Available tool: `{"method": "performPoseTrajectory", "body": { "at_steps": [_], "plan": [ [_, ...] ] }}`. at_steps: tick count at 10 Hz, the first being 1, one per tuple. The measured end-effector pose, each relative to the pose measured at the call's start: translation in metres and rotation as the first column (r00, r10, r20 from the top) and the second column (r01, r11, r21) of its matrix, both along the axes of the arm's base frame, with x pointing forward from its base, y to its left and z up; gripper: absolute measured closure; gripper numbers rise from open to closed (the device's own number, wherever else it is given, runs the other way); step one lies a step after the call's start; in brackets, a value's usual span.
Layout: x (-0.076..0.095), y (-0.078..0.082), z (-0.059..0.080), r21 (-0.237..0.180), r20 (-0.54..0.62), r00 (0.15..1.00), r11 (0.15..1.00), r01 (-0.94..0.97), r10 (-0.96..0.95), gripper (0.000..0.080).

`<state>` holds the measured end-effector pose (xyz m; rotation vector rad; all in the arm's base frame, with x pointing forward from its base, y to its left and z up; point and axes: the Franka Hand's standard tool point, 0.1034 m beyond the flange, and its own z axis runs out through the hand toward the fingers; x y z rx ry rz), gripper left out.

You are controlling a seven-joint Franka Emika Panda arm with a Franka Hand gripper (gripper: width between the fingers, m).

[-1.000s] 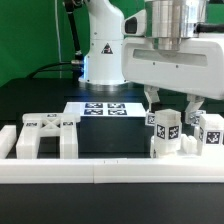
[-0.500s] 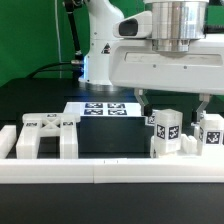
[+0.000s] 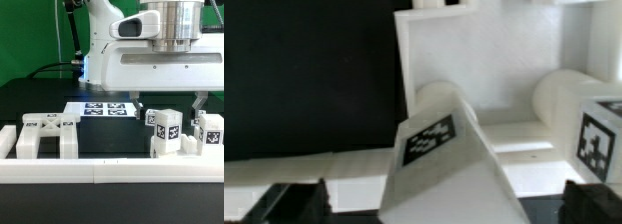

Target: Assemble chair

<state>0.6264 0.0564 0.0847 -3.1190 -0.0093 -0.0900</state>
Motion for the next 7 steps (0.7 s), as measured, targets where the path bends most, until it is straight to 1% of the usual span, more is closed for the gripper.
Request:
{"method": "performPoseTrajectory", "body": {
  "at_steps": [1, 2, 3, 4, 5, 6, 7],
  "plan": [
    [0.0004, -0.0001, 0.0002, -0.012, 0.003, 0.994, 0.994, -0.110, 0.110, 0.0150],
    [0.0005, 0.0000, 0.0003, -0.016, 0.004, 0.988, 0.988, -0.156, 0.156, 0.0150],
    [0.0007, -0.0004, 0.0004, -0.021, 0.004, 0.976, 0.976, -0.217, 0.217, 0.0179],
    [0.0007, -0.0011, 0.0004, -0.023, 0.004, 0.964, 0.964, -0.264, 0.264, 0.0179],
    [0.0007, -0.0010, 0.0004, -0.022, 0.004, 0.969, 0.969, -0.245, 0.245, 0.0361],
    [0.0008, -0.0010, 0.0005, -0.021, 0.004, 0.971, 0.971, -0.238, 0.238, 0.0361],
    [0.0008, -0.0010, 0.0005, -0.020, 0.004, 0.975, 0.975, -0.223, 0.223, 0.0509]
  ]
}}
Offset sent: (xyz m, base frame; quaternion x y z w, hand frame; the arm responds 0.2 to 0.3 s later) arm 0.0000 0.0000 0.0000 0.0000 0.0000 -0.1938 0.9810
